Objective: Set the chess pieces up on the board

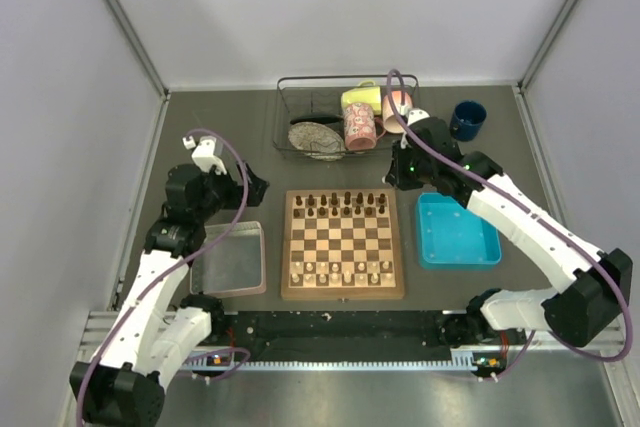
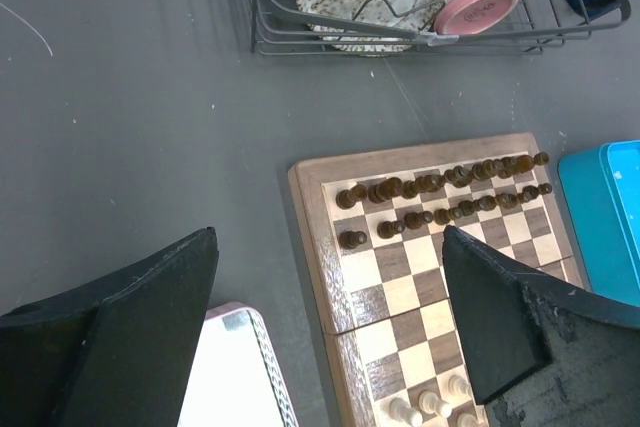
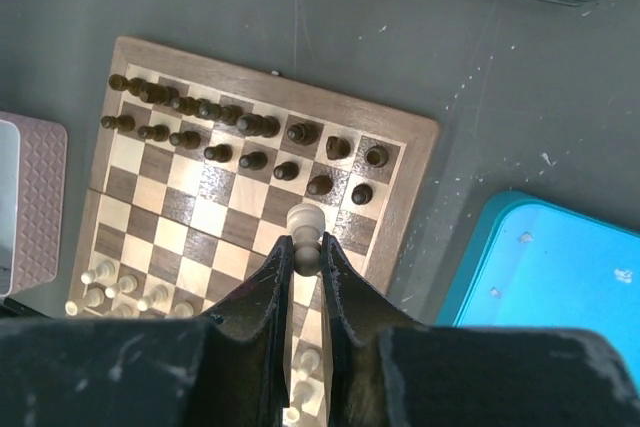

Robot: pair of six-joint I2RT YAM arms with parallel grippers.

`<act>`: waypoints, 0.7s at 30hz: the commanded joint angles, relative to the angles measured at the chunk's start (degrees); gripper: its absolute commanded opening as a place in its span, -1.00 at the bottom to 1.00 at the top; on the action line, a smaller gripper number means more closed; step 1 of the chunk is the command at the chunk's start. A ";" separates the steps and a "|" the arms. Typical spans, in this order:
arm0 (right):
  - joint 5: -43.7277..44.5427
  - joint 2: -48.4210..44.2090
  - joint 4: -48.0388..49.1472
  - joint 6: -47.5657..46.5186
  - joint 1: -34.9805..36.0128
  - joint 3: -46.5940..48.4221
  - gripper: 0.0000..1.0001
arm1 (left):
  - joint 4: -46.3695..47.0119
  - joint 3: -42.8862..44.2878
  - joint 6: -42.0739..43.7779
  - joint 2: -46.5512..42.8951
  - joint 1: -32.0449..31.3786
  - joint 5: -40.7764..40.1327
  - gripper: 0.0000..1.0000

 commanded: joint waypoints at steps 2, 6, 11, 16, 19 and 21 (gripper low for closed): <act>-9.87 1.16 8.57 -1.63 -2.46 -1.93 -1.00 | 6.84 0.63 -0.31 3.65 0.34 1.84 0.93; -8.58 1.61 8.49 -3.13 -2.55 -2.81 -1.00 | 6.58 0.99 0.13 4.27 0.34 2.37 0.89; -9.98 2.22 6.30 -2.87 -2.46 -2.64 -1.00 | 5.44 0.37 1.98 3.66 0.25 0.79 0.89; -15.17 4.94 0.59 -1.55 -1.76 0.53 -1.00 | 2.90 -0.50 4.26 2.52 0.25 -0.97 0.87; -11.58 5.91 -1.79 -1.20 2.44 2.02 -1.00 | 2.01 -1.46 5.84 0.42 0.34 -2.37 0.85; -9.55 6.61 -3.02 -0.67 4.39 3.51 -1.00 | 2.01 -2.17 6.46 -0.73 0.25 -3.86 0.85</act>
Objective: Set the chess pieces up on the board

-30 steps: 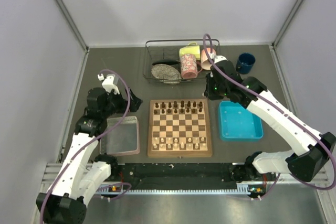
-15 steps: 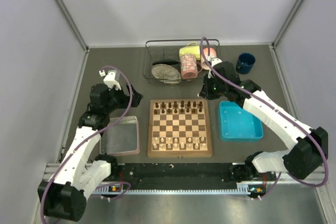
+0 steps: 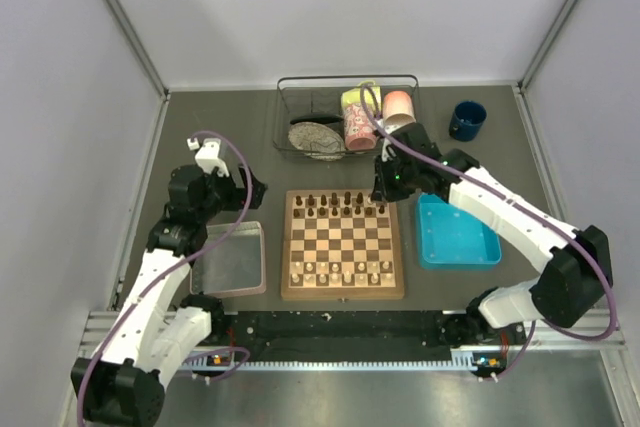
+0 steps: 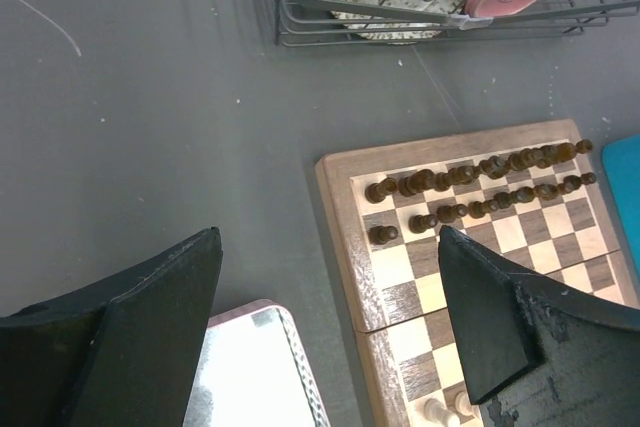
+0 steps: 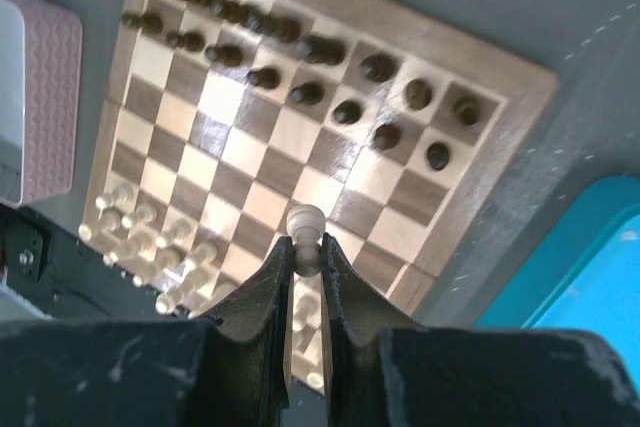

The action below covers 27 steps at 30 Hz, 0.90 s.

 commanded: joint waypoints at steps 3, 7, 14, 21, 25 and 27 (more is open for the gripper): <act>1.27 3.54 -4.49 3.51 6.41 6.58 -1.00 | -1.12 -1.46 3.62 -4.06 0.34 -3.59 0.86; 1.62 7.41 -6.52 6.24 8.69 9.13 -1.00 | -6.21 1.00 4.94 -2.66 0.25 -3.15 0.86; 5.66 16.37 -14.86 9.14 15.02 18.61 -1.00 | -9.56 -1.10 5.73 -7.40 -1.59 -8.05 0.89; 9.88 21.74 -20.49 15.82 19.24 21.44 -1.00 | -12.02 -0.05 5.38 -5.91 -6.77 -11.22 0.89; 12.60 22.53 -21.72 21.08 21.44 20.65 -1.00 | -12.55 0.13 5.21 -7.13 -10.03 -14.64 0.90; 13.75 22.53 -21.73 23.28 21.97 19.95 -1.00 | -13.07 0.22 4.68 -8.01 -11.87 -17.54 0.93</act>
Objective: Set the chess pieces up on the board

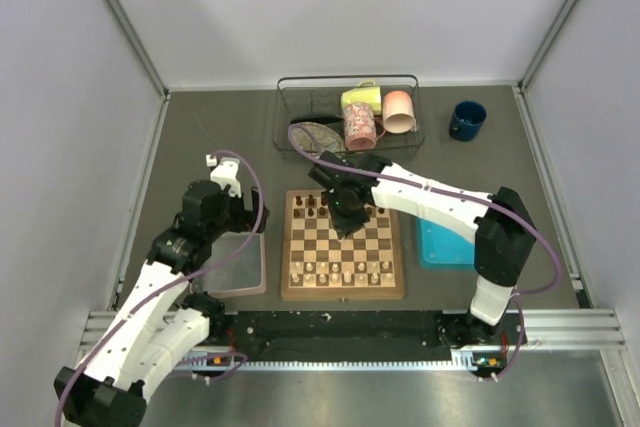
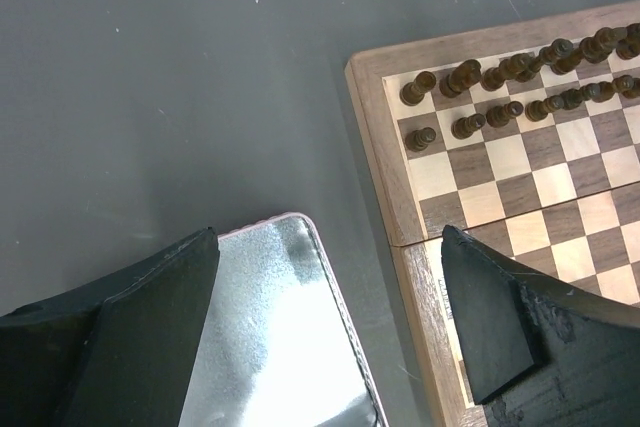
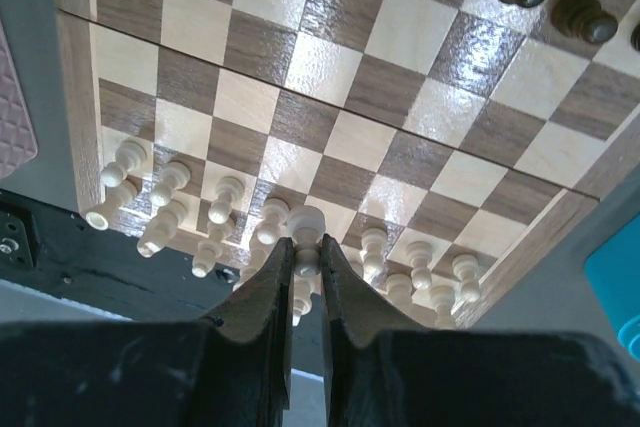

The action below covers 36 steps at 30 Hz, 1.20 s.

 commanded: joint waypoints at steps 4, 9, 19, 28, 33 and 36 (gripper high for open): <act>5.49 0.41 -2.40 8.53 2.63 0.67 -1.00 | -0.12 1.40 -0.44 -2.47 -4.43 -7.34 0.95; 6.81 0.68 -2.49 11.42 4.48 -0.91 -1.00 | 0.06 1.31 -0.70 -2.65 -5.23 -7.78 0.96; 10.33 -1.34 -0.65 16.26 6.15 -6.62 -1.00 | 0.24 1.31 -0.70 -2.12 -5.23 -7.61 0.96; 7.87 -2.13 4.80 17.23 6.24 -10.58 -1.00 | 0.24 1.57 -0.96 -0.89 -5.23 -7.87 0.96; 6.64 -2.31 5.42 17.06 6.15 -11.29 -1.00 | 0.24 1.75 -0.97 -0.54 -5.23 -7.52 0.95; 6.03 -2.31 5.68 16.88 6.32 -11.64 -1.00 | 0.32 1.66 -0.97 -0.45 -5.23 -7.43 0.95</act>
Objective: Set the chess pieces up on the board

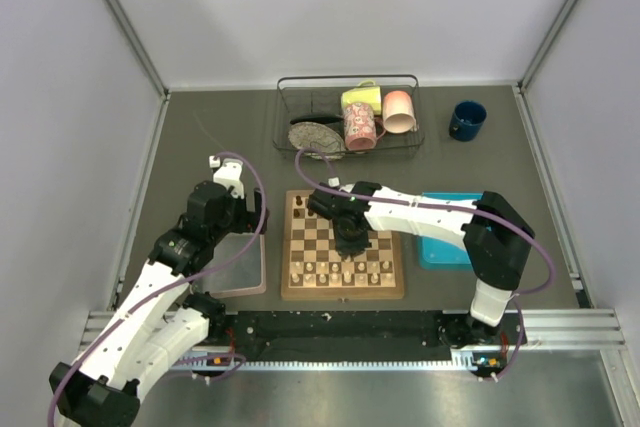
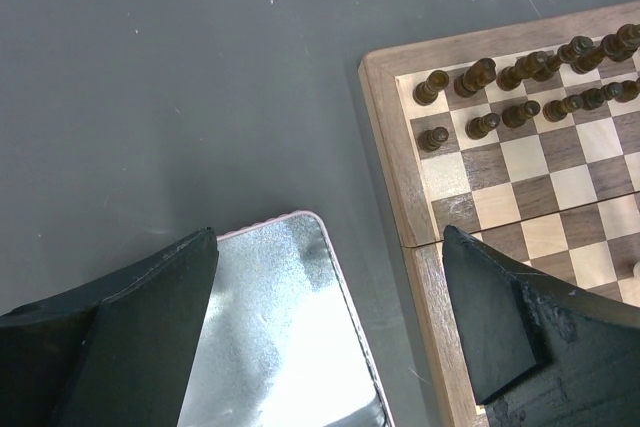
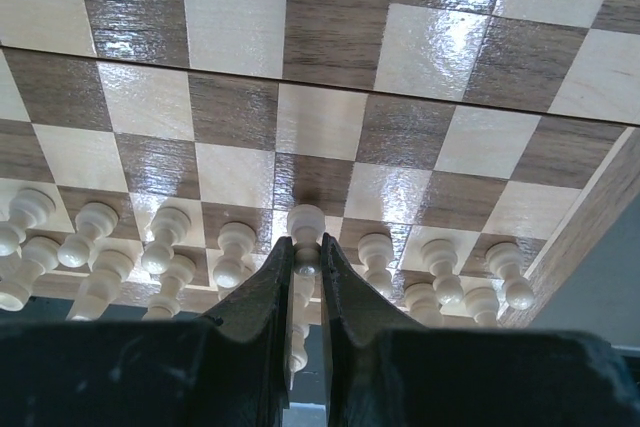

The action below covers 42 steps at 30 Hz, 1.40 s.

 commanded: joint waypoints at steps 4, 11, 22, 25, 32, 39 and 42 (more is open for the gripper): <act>-1.45 -2.16 1.18 0.16 1.36 -0.19 -1.00 | 0.98 1.64 -0.48 -0.08 -0.13 -0.24 0.95; -2.33 -2.16 0.57 -0.37 1.63 -0.10 -1.00 | 0.98 1.55 -0.48 -0.08 -0.13 -0.15 0.95; -1.89 -2.07 -1.37 -0.54 2.07 0.52 -1.00 | 1.07 1.55 -0.48 0.01 -0.13 0.29 0.95; -1.89 -2.07 -1.72 -0.54 1.98 0.61 -1.00 | 1.07 1.64 -0.48 0.18 -0.13 0.38 0.95; -2.60 -1.72 -1.63 -1.07 2.16 0.69 -1.00 | 1.07 1.55 -0.48 0.18 -0.13 0.46 0.95; -2.77 -0.93 -1.63 -1.16 2.24 1.04 -1.00 | 1.07 1.55 -0.48 0.19 -0.13 0.55 0.95; -2.60 -0.92 -1.63 -0.98 2.24 0.96 -1.00 | 1.07 1.55 -0.48 0.10 -0.13 0.55 0.95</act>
